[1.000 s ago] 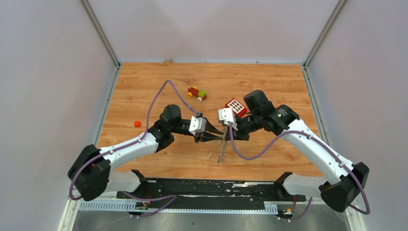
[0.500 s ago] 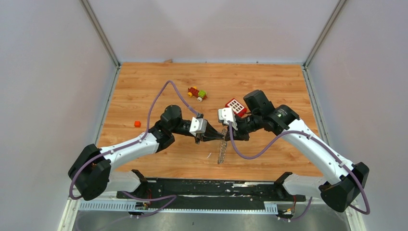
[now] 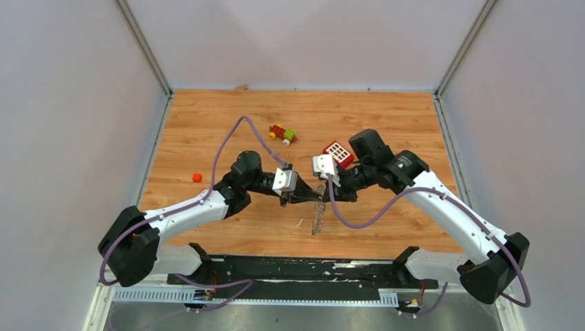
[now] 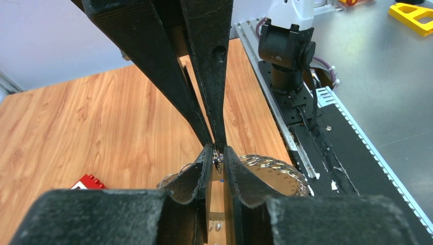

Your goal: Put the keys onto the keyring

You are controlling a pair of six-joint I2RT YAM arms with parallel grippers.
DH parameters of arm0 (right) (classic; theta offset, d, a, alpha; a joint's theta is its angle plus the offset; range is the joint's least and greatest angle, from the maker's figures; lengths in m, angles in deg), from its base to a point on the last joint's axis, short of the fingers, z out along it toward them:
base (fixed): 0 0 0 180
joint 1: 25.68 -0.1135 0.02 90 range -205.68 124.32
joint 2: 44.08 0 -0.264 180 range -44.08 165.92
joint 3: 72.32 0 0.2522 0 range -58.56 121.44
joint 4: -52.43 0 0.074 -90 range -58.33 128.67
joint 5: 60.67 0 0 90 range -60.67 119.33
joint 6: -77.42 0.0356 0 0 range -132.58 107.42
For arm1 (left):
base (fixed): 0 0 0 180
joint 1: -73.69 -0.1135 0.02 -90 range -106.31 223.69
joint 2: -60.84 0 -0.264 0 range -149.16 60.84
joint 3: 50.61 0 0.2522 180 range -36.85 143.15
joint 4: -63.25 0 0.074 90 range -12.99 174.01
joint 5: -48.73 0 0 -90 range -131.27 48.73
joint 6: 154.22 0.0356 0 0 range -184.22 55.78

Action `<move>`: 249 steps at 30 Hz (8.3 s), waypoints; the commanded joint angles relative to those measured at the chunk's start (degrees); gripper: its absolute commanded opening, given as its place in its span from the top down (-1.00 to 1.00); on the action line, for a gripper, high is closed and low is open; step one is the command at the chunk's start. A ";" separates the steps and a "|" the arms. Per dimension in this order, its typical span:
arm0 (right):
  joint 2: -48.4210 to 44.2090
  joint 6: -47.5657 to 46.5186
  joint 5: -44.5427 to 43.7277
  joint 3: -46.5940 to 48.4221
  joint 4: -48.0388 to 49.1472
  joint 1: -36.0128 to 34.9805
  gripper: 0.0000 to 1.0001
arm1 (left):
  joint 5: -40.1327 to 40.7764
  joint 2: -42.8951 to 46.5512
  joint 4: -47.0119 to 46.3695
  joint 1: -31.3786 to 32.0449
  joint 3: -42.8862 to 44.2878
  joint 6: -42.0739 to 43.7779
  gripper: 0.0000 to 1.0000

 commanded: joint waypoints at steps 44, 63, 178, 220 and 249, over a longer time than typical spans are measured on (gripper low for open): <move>-5.09 0.97 3.97 -2.92 4.95 0.90 0.21 | 0.09 0.45 -25.76 -0.57 -7.53 -16.64 1.00; -4.88 0.47 8.69 -4.50 5.41 1.67 0.63 | 0.42 0.05 -29.59 -0.58 -8.27 -18.98 1.00; -4.52 0.89 -3.28 0.19 1.95 -0.75 1.00 | 2.56 -0.03 -9.67 -1.29 -1.74 -8.22 0.34; 1.82 2.94 -5.40 7.21 -2.12 -1.90 1.00 | 2.34 -2.60 -14.11 -1.11 -2.60 -11.54 0.45; 1.25 3.24 -5.44 6.31 -1.14 -1.84 1.00 | 2.02 -3.24 -13.07 -0.67 -2.82 -11.77 1.00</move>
